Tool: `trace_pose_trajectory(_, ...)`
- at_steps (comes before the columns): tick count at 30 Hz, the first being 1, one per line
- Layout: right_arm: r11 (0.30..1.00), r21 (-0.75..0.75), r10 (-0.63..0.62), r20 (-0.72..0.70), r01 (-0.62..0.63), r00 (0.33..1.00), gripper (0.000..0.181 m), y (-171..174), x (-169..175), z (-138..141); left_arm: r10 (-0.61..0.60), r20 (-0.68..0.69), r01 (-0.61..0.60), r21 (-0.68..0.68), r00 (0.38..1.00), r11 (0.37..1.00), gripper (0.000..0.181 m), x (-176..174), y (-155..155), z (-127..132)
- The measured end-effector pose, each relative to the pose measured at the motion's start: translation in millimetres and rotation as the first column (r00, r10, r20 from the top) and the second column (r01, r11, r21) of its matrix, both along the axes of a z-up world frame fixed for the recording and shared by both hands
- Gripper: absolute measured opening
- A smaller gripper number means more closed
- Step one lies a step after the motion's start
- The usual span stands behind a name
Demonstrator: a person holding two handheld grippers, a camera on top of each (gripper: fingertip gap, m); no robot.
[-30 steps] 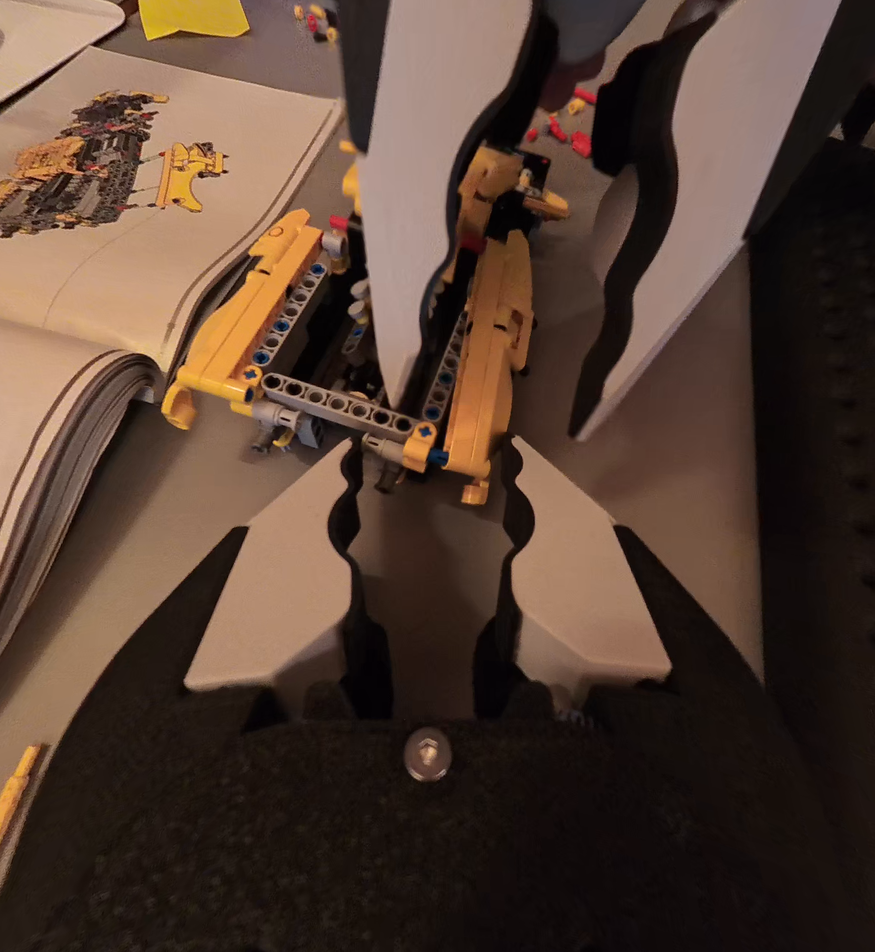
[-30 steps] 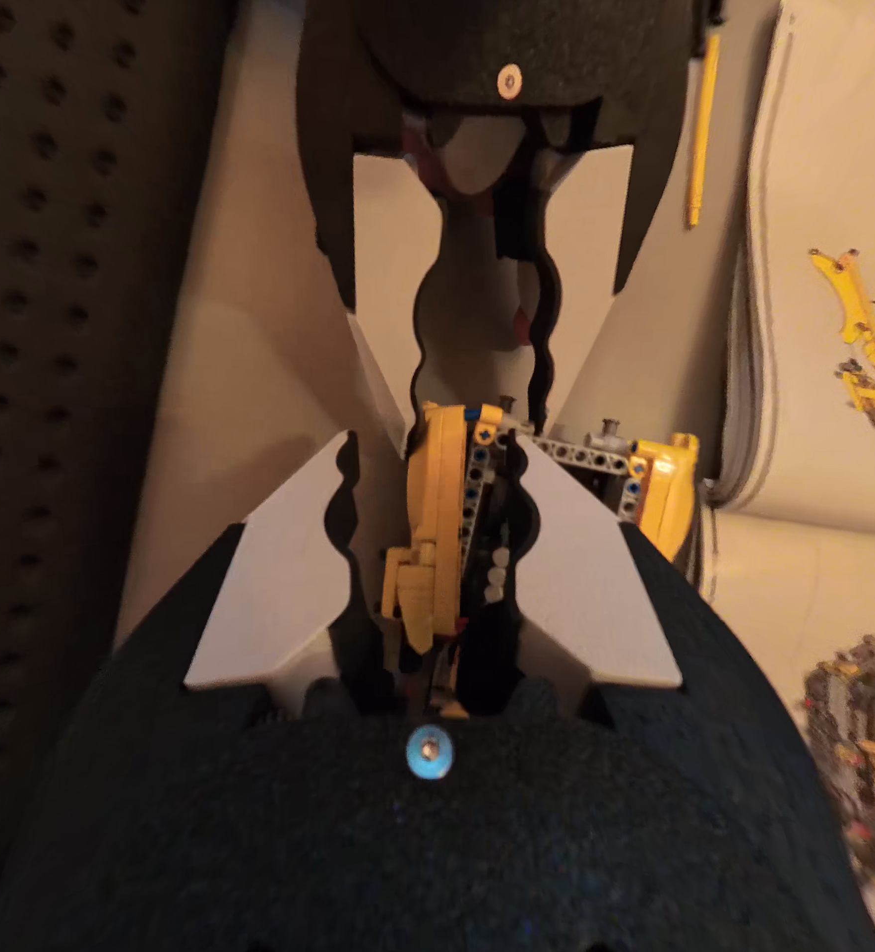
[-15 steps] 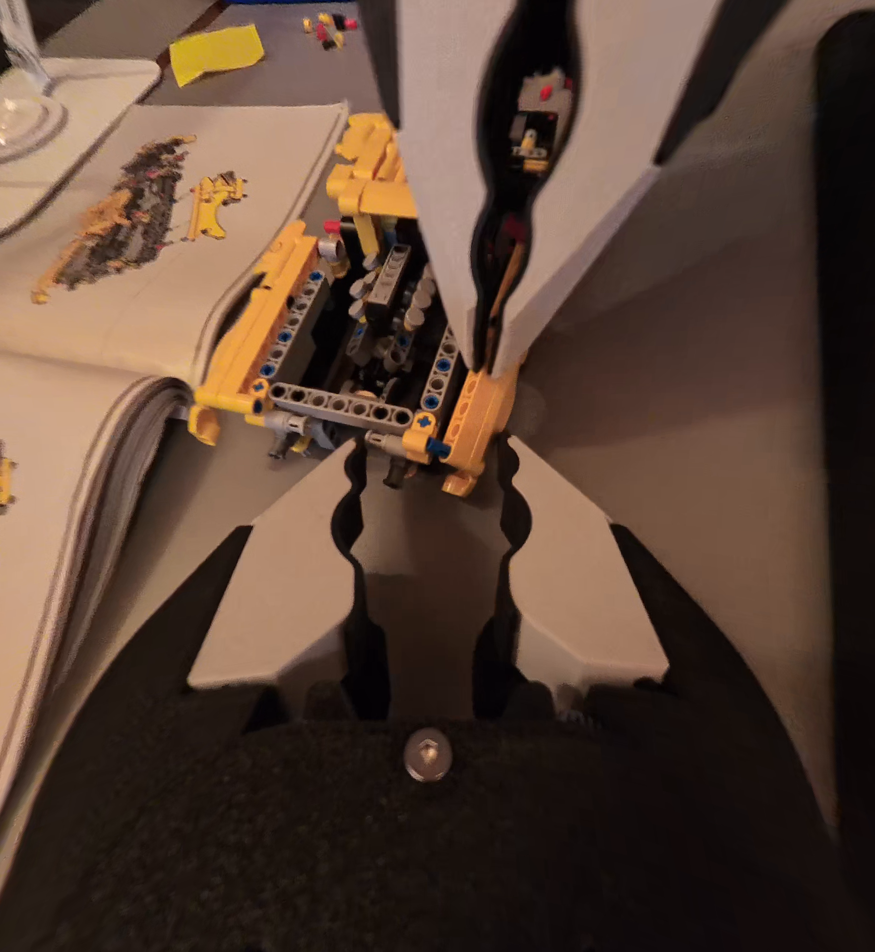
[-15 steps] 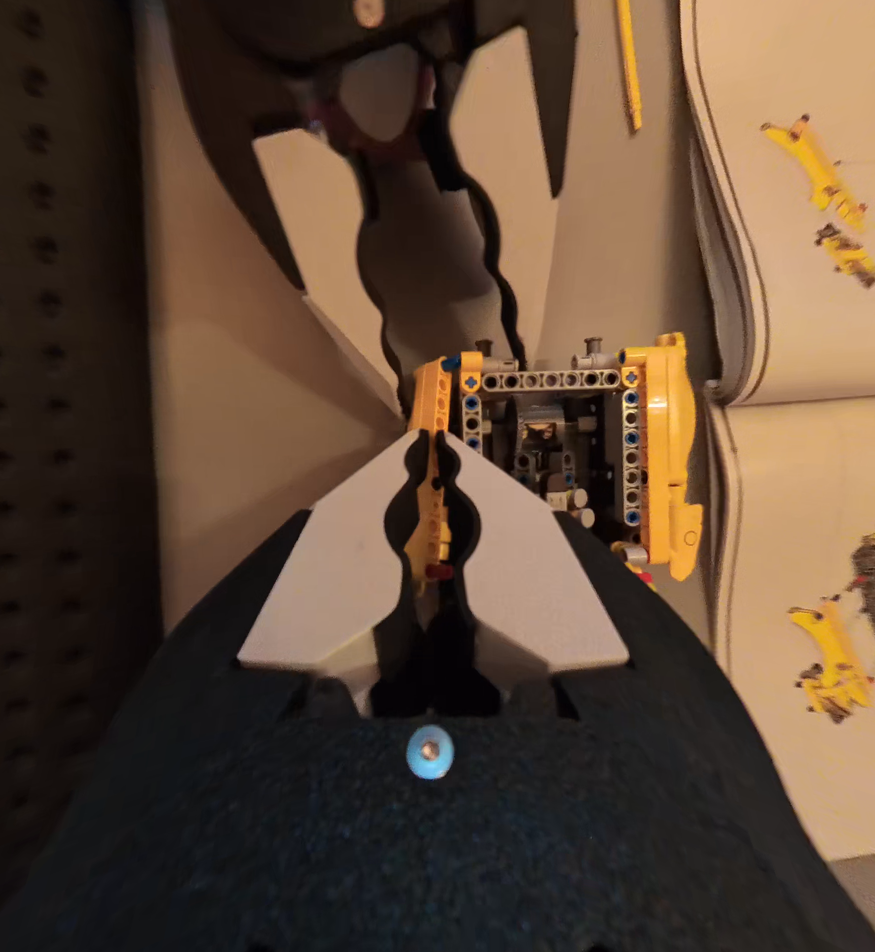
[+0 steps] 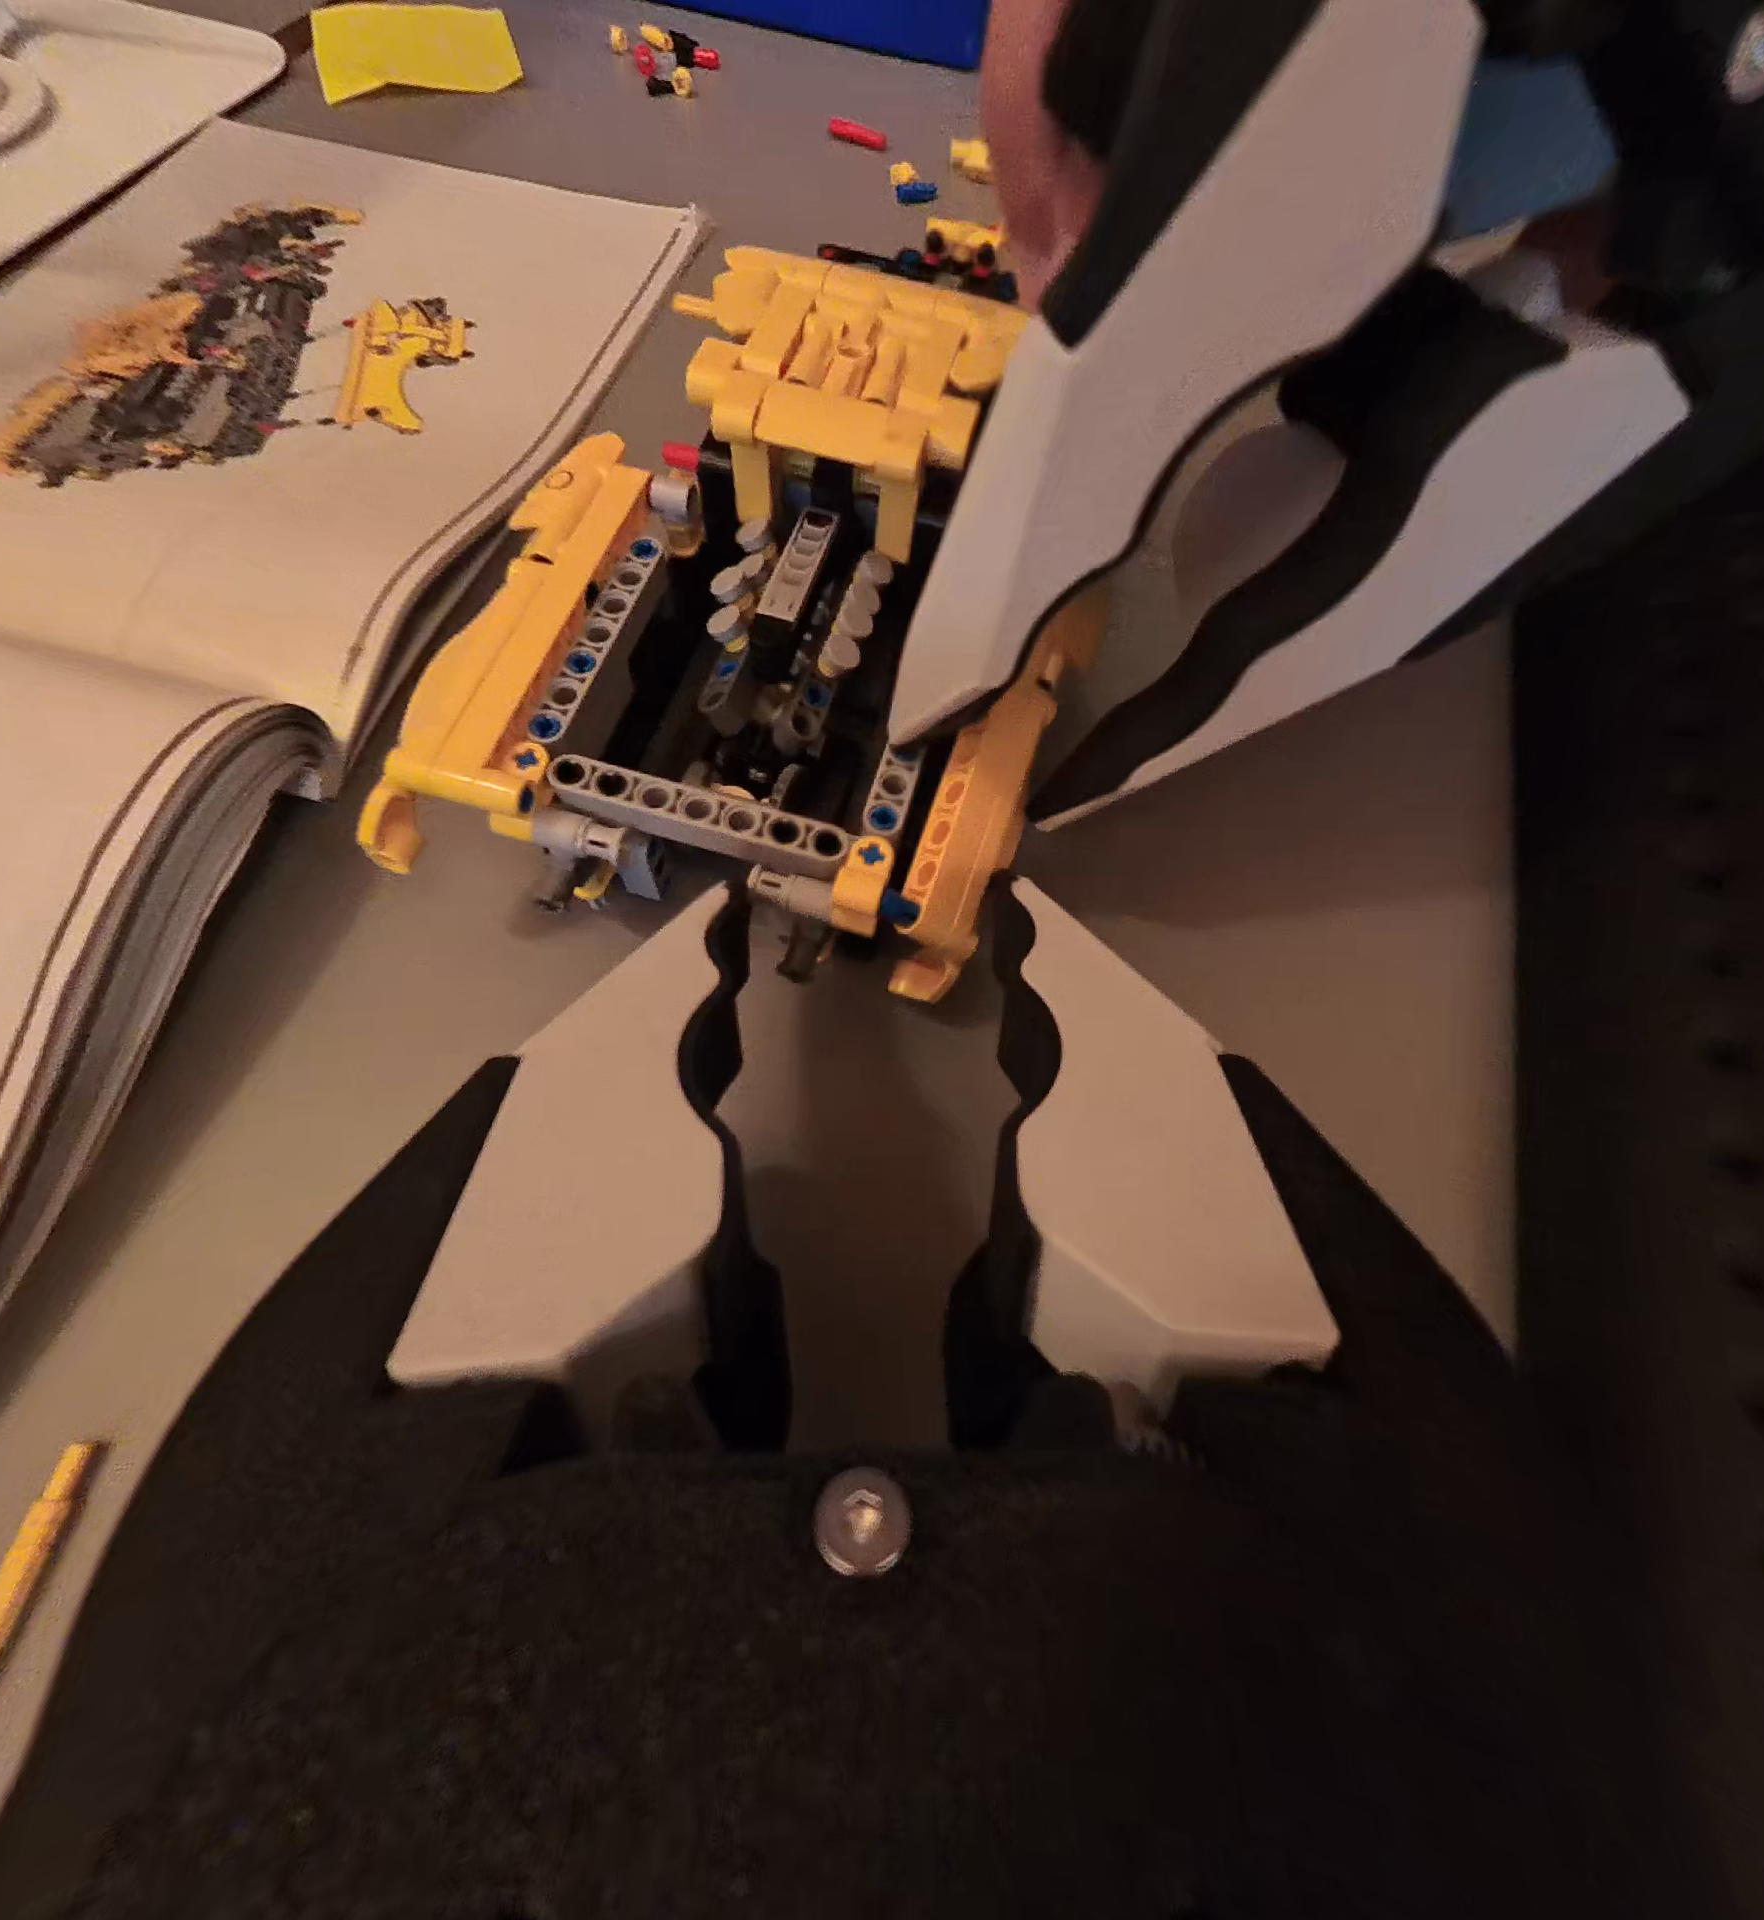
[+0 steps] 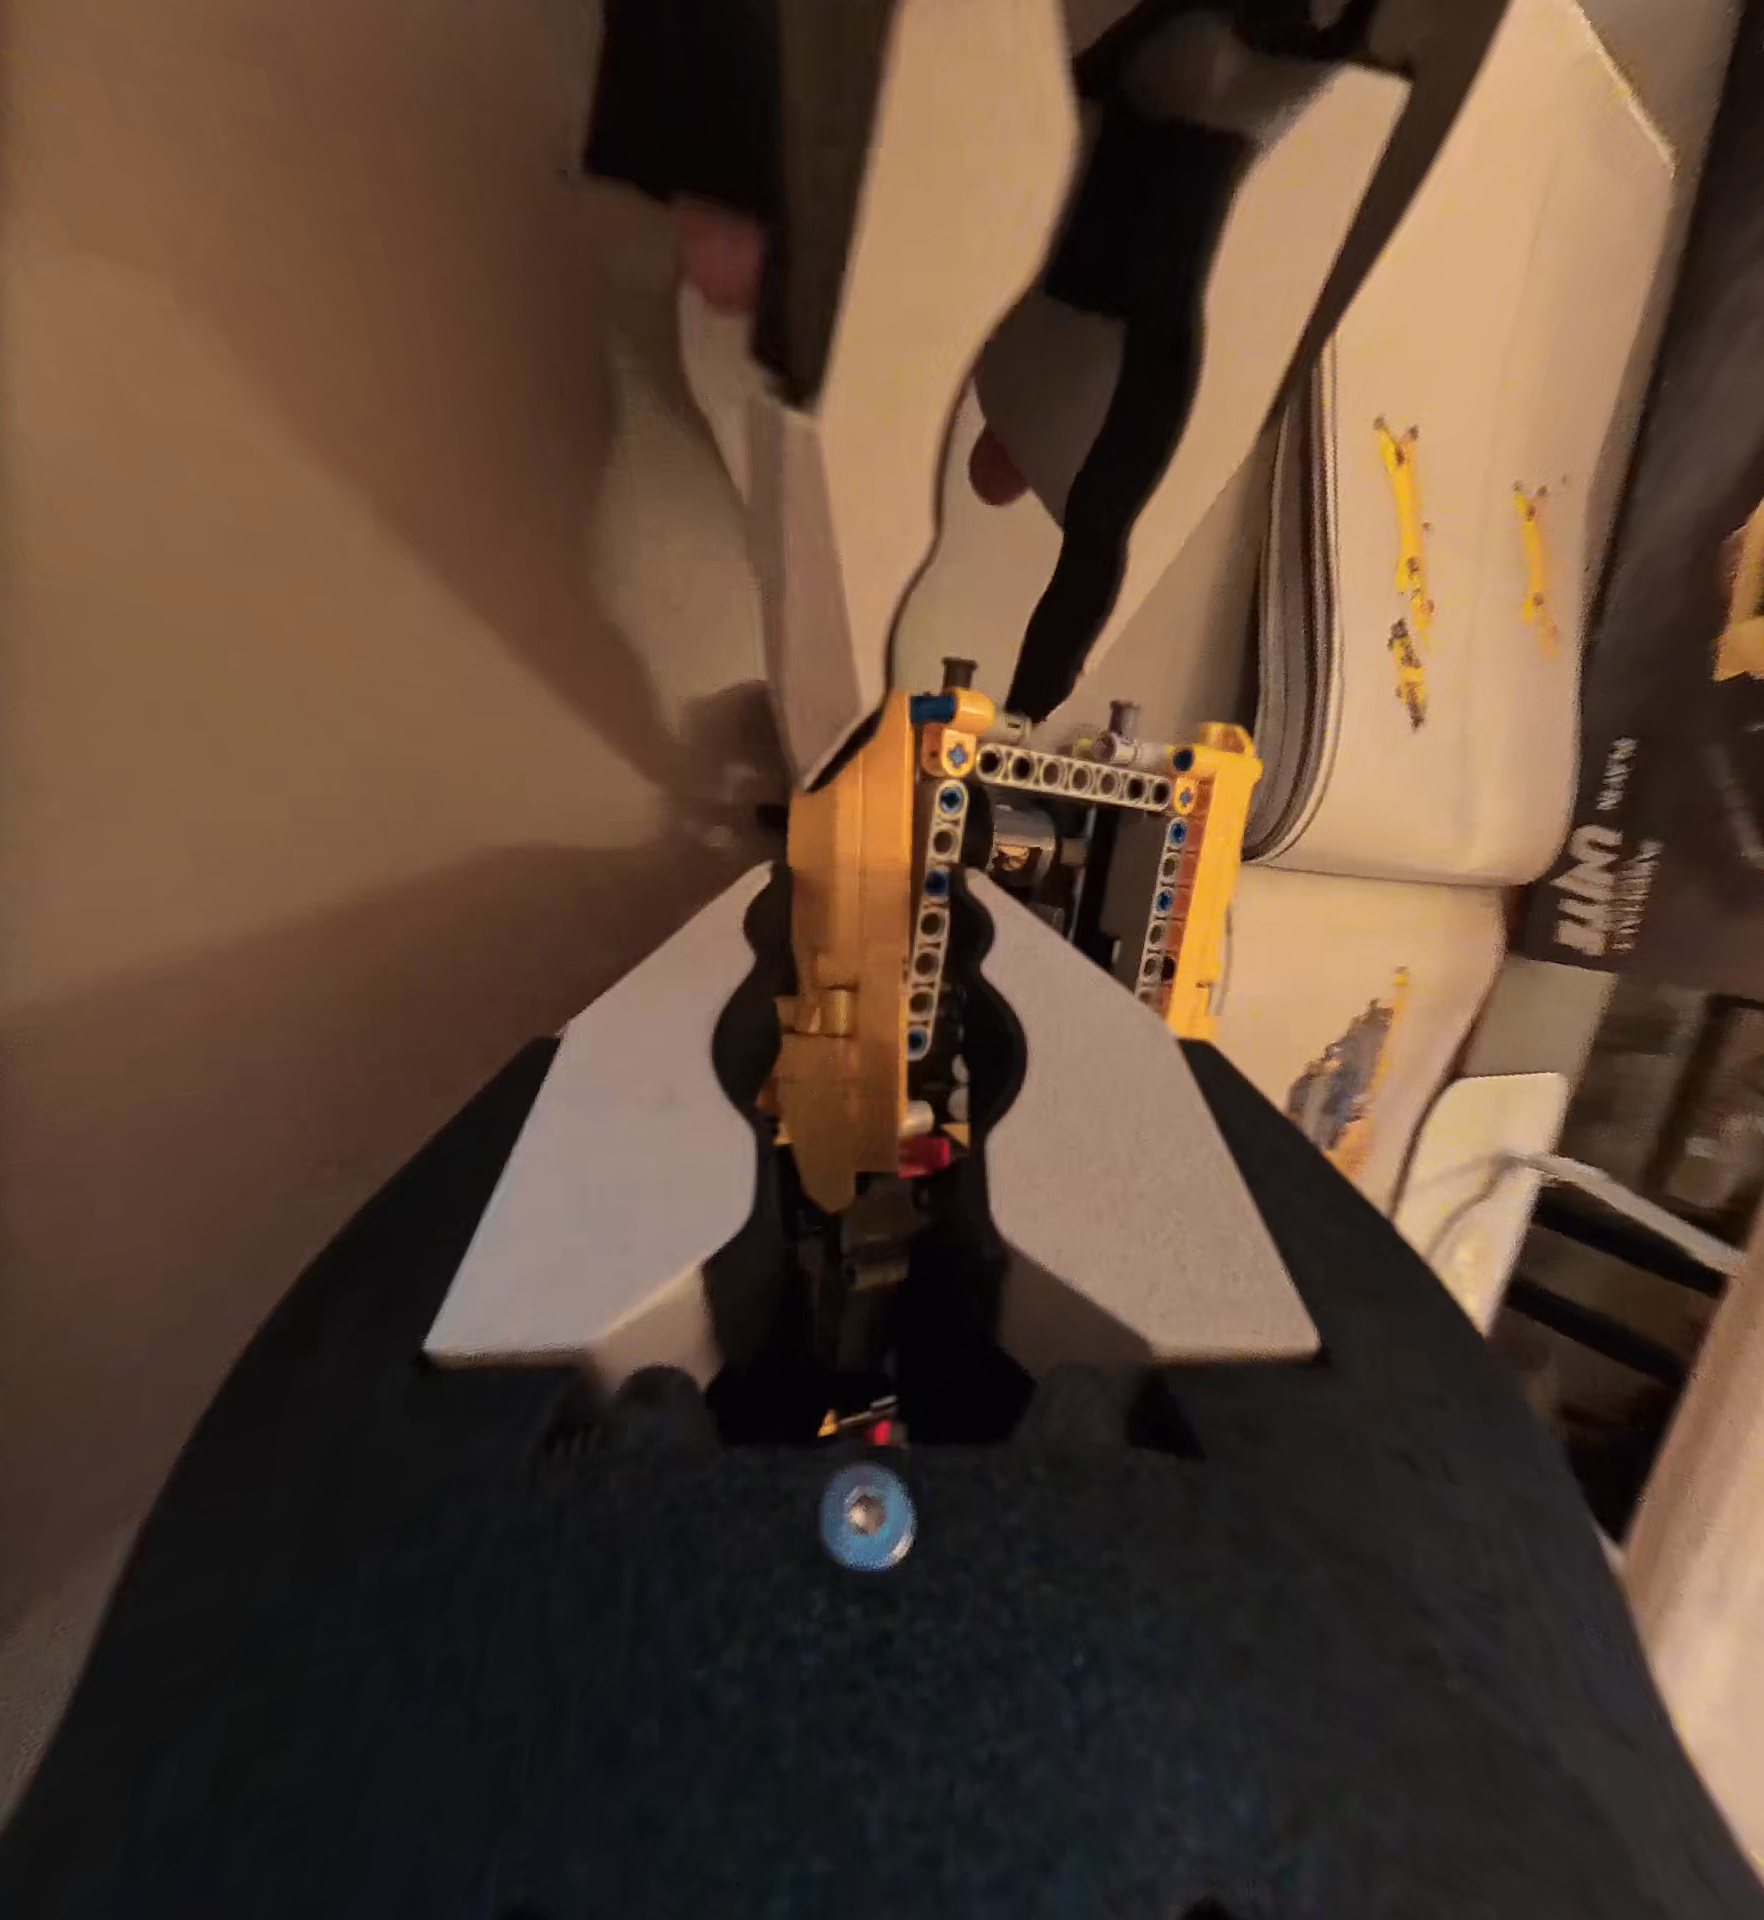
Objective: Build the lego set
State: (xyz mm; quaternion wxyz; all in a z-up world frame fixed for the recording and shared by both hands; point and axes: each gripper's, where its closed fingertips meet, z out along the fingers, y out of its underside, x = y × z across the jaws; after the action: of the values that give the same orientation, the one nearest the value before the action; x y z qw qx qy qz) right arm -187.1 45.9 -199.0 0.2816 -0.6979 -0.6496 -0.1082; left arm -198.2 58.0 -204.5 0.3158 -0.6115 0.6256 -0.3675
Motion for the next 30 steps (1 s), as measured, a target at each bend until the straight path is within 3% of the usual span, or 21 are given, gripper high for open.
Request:
trace_pose_trajectory(7,0.964,0.225,0.113,0.138,-0.142,0.984,0.025,-1.1,1.5,-3.4,-0.009,0.007,0.010,-0.057,1.000,0.998,0.045,-0.9,-1.8,1.5)
trace_pose_trajectory(11,0.992,0.106,0.060,0.064,-0.067,0.996,0.024,-3.0,2.0,-1.7,-0.014,0.027,0.015,-0.046,1.000,0.999,0.046,-1.9,-2.8,4.7)
trace_pose_trajectory(14,1.000,-0.016,0.008,-0.062,-0.009,0.998,0.024,-5.6,1.4,-0.5,-0.035,0.083,0.028,0.084,0.996,0.996,0.046,-6.6,-3.9,12.7)
trace_pose_trajectory(16,0.990,-0.140,-0.059,-0.175,0.034,0.983,0.025,-7.4,-0.2,0.5,-0.057,0.103,0.041,0.145,0.993,0.989,0.046,-7.7,-7.6,15.2)
trace_pose_trajectory(19,0.938,-0.342,-0.164,-0.279,0.062,0.946,0.024,-12.8,-2.4,-0.4,-0.088,0.087,0.076,0.129,0.992,0.989,0.047,-4.3,-14.6,11.8)
trace_pose_trajectory(30,0.900,-0.428,-0.221,-0.298,0.077,0.929,0.024,-11.0,0.8,-1.7,-0.081,0.099,0.073,0.077,0.992,0.994,0.048,-0.8,-9.2,12.6)
